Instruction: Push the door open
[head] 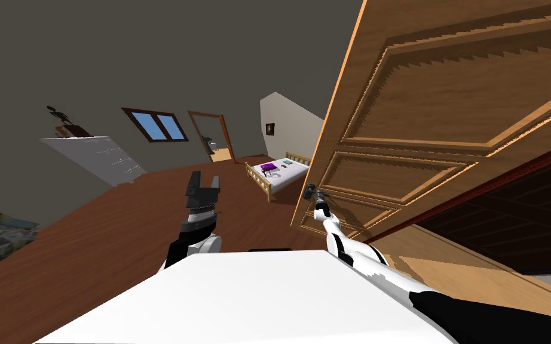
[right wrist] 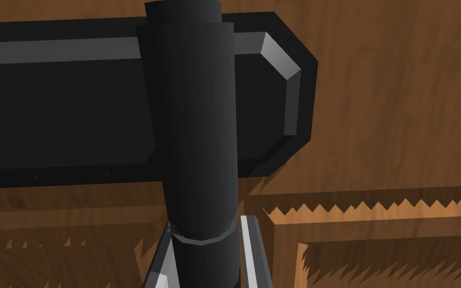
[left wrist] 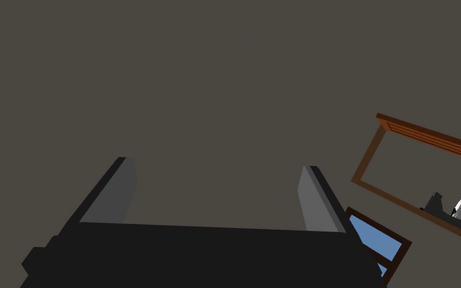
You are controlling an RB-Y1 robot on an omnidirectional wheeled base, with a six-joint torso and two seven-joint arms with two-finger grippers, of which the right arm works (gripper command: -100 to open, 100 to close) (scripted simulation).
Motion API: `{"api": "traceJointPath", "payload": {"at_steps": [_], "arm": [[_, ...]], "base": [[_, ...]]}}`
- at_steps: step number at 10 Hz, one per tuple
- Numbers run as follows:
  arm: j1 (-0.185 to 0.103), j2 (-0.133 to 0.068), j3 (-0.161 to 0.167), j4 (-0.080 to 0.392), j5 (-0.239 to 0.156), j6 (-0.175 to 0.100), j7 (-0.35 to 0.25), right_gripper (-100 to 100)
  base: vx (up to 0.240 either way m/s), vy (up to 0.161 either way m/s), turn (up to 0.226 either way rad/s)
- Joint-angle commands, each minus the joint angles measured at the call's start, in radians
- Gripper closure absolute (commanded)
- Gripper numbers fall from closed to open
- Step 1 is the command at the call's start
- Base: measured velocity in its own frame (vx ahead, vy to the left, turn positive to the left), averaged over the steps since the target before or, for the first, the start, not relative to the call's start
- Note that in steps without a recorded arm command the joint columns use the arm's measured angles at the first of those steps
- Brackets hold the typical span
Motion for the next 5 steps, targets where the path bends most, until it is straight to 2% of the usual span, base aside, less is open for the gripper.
{"api": "traceJointPath", "payload": {"at_steps": [1, 2, 3, 4, 5], "arm": [[0.005, -0.001, -0.011, -0.018, -0.004, 0.009, 0.006, 100], [0.006, -0.002, -0.014, -0.018, -0.005, 0.009, 0.008, 100], [0.010, 0.000, -0.012, -0.016, -0.004, 0.011, 0.007, 100], [0.014, -0.008, -0.031, -0.016, -0.009, 0.010, 0.013, 100], [0.014, -0.010, -0.035, -0.016, -0.010, 0.009, 0.015, 100]], "base": [[0.135, 0.032, -0.025], [0.171, 0.062, -0.044], [0.074, 0.024, -0.034], [0.148, 0.008, -0.058], [0.200, 0.027, -0.057]]}}
